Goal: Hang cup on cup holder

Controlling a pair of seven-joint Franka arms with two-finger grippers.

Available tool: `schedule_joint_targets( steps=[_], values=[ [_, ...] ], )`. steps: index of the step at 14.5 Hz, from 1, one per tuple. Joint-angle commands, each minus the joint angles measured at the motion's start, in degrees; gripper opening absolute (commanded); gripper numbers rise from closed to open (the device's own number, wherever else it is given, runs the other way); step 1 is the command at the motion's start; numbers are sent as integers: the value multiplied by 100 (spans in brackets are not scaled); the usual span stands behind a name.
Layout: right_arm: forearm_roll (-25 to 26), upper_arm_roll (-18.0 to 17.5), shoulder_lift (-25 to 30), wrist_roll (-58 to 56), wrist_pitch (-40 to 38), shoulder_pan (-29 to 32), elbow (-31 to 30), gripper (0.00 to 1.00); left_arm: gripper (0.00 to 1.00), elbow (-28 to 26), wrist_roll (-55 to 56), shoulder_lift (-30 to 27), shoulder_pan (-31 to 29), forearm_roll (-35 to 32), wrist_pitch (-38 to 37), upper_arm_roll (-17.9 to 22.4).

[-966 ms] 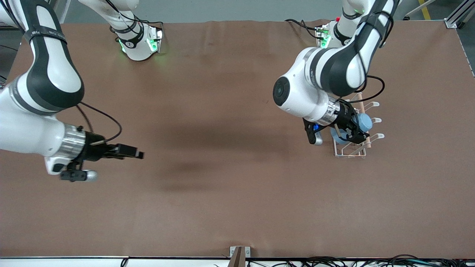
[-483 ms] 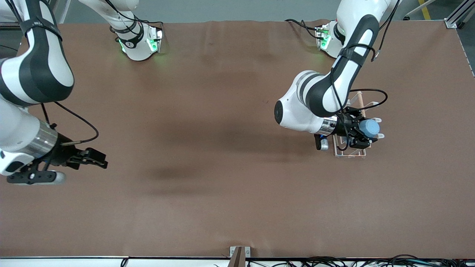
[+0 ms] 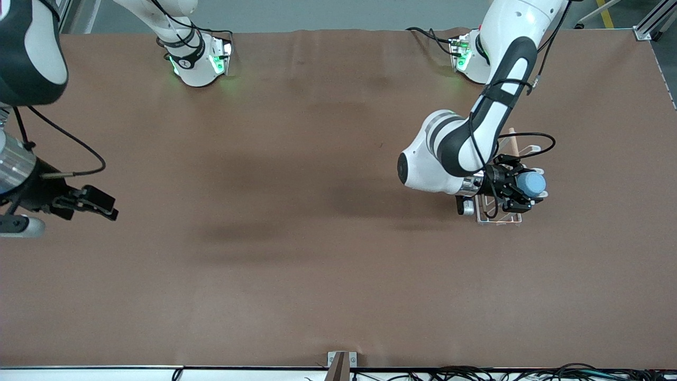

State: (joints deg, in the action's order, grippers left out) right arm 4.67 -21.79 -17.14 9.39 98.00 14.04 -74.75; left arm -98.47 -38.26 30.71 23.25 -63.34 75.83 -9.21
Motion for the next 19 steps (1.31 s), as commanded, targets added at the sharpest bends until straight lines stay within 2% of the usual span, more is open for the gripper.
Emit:
schedule_joint_targets(
  steps=[1, 2, 3, 5, 6, 9, 14, 15, 16, 17, 19],
  values=[
    [78, -53, 316, 63, -106, 82, -136, 100, 61, 73, -6, 180, -23, -170, -51, -29],
    [78, -27, 369, 28, -106, 64, -136, 100, 61, 125, 12, 207, -5, -170, -42, -29],
    [78, 173, 439, 10, -210, -92, -136, 100, 61, 169, 29, 268, 4, -161, -42, -29],
    [-1, 1145, 597, -8, -614, -838, -118, 100, 61, 187, 47, 364, 13, -161, -42, -37],
    [-28, 1325, 711, -8, -650, -972, -136, 100, 61, 187, 47, 400, 21, -161, -34, -37],
    [-63, 1501, 835, -8, -1097, -1148, -136, 100, 61, 179, 56, 462, 39, -170, -25, -37],
    [-309, 1879, 958, -314, -1195, -1201, -171, 100, 65, 179, 301, 602, 48, -196, 10, -46],
    [-309, 1950, 958, -394, -1187, -1210, -180, 100, 69, 179, 345, 620, 56, -196, 10, -55],
    [-318, 2029, 958, -420, -1187, -1236, -206, 100, 80, 187, 415, 611, 48, -161, 2, -72],
    [-361, 2065, 975, -421, -1195, -1280, -232, 100, 100, 187, 477, 603, 13, -126, 2, -81],
    [-388, 2100, 1002, -421, -1204, -1281, -320, 100, 100, 196, 504, 585, 30, -117, 2, -90]
  ],
)
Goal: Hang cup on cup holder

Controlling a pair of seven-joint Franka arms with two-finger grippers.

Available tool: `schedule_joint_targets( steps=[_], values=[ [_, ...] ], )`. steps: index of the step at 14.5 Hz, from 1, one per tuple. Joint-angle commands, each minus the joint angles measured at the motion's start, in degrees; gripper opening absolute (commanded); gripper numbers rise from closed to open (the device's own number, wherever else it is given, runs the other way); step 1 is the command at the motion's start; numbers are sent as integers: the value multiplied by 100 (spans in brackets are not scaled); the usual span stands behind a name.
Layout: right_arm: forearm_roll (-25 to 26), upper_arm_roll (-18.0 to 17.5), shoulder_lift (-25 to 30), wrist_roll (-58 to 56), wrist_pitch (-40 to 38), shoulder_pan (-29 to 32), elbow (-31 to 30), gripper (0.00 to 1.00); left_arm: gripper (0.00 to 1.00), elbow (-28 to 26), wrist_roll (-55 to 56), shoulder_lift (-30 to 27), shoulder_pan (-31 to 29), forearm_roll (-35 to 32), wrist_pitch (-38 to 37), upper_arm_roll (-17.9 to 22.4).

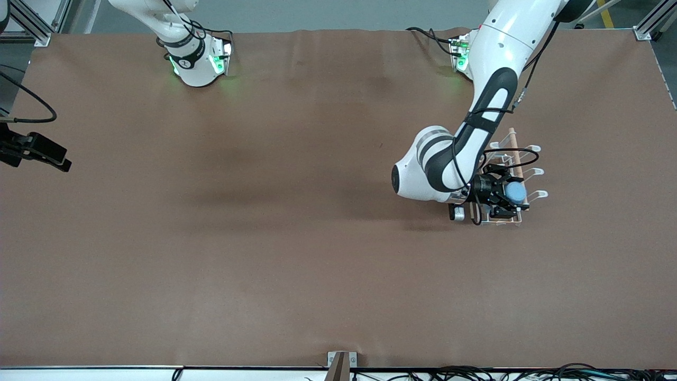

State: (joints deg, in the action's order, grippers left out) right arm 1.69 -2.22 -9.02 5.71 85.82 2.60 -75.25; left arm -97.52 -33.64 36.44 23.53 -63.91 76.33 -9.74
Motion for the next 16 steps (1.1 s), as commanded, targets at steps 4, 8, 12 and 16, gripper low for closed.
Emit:
schedule_joint_targets(
  steps=[4, 8, 12, 16],
  values=[
    [-90, 125, 830, -61, 128, -128, -999, 100, 100, 627, 60, -154, 2, 210, -65, -63],
    [-90, 90, 964, -70, 260, -128, -1255, 100, 100, 2173, 251, -383, -313, 2123, -48, -10],
    [-90, 90, 1209, -70, 558, -137, -1685, 100, 100, 2563, 2690, -602, -297, 3066, 312, -90],
    [-90, 90, 1201, -70, 594, -137, -1704, 100, 100, 2563, 4390, -849, -533, 4532, 550, -11]
  ],
)
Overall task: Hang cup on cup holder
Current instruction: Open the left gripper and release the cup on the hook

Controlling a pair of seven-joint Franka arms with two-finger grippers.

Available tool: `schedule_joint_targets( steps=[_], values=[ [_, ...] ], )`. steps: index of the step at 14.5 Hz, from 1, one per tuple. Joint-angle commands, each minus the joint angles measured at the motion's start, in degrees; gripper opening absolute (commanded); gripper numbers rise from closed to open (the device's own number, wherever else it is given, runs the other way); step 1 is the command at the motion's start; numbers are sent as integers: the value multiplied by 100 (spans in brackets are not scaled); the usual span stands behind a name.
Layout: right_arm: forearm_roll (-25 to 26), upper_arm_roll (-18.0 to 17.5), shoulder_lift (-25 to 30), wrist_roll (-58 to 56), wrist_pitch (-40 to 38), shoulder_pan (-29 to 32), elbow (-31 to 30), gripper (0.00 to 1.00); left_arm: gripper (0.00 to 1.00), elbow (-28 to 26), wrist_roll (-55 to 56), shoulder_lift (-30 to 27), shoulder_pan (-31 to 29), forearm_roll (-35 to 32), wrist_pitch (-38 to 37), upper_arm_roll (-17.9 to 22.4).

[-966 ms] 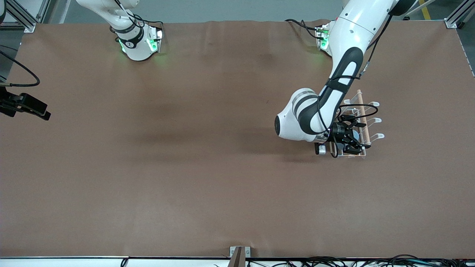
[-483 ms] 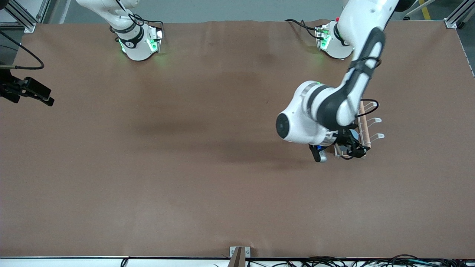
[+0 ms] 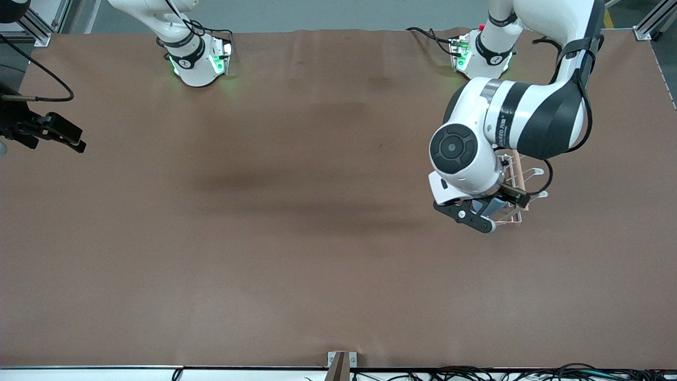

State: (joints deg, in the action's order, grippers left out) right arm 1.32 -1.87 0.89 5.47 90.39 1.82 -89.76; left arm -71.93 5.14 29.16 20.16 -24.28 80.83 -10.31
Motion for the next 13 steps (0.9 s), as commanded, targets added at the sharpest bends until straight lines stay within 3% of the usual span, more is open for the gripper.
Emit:
schedule_joint_targets(
  steps=[1, 4, 7, 11, 13],
  values=[
    [-53, 55, 201, -46, 189, -59, -261, 100, 100, 4, 758, -130, -362, 852, 169, 30],
    [-53, 55, 201, -37, 198, -76, -253, 100, 100, 12, 1340, -410, -566, 1083, 432, 47],
    [-53, 64, 184, -37, 215, -76, -235, 100, 100, 12, 1174, -718, -995, 1144, 881, -23],
    [-53, 55, 184, -28, 260, -94, -244, 100, 100, 4, 972, -1193, -1312, 1329, 899, 29],
    [-53, 55, 175, -20, 268, -94, -244, 100, 100, -40, 770, -1491, -1672, 1951, 873, 64]
  ],
)
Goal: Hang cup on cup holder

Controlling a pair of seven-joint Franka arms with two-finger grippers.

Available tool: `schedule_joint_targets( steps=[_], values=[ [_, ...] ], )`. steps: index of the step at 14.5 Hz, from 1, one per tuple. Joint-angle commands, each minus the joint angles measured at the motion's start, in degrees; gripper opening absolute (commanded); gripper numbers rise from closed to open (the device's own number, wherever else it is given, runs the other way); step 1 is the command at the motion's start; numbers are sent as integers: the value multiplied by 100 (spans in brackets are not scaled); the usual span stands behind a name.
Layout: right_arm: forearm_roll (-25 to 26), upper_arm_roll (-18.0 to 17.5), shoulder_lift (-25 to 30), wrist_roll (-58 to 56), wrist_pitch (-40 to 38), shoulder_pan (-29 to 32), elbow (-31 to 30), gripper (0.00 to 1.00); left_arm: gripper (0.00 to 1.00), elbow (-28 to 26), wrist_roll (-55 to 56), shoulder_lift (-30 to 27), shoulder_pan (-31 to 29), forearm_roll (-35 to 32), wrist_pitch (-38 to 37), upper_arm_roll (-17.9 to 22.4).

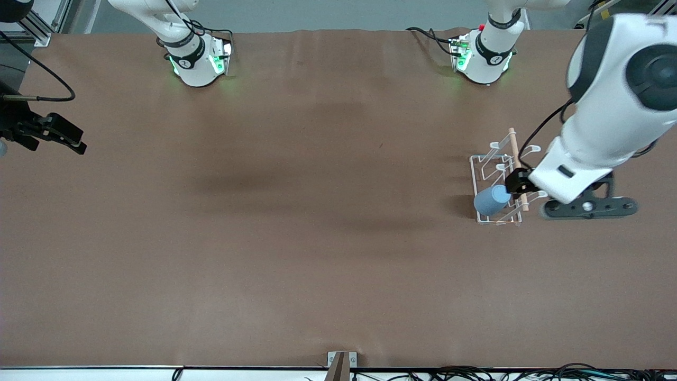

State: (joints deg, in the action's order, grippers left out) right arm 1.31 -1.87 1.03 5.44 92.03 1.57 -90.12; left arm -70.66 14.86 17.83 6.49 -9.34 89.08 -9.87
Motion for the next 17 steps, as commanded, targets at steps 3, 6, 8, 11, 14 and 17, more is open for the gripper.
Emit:
schedule_joint_targets(
  steps=[3, 6, 8, 11, 14, 17],
  values=[
    [-52, 46, 169, -17, 87, -78, -208, 100, 100, -982, -291, -1138, -737, 1012, 126, 29],
    [-52, 55, 169, -17, 95, -78, -208, 100, 100, -1932, -291, -1930, -746, 1022, 180, 64],
    [-52, 55, 160, -17, 95, -78, -208, 100, 100, -2363, -291, -2299, -737, 1048, 206, 161],
    [-52, 55, 160, -17, 87, -122, -208, 100, 100, -3022, -544, -2810, -711, 1004, 530, 161],
    [-52, 46, 160, -17, 95, -122, -208, 100, 100, -3077, -625, -2855, -755, 1013, 470, 161],
    [-61, 55, 160, -17, 87, -122, -217, 100, 100, -2753, -703, -2645, -755, 996, 312, 161]
  ],
)
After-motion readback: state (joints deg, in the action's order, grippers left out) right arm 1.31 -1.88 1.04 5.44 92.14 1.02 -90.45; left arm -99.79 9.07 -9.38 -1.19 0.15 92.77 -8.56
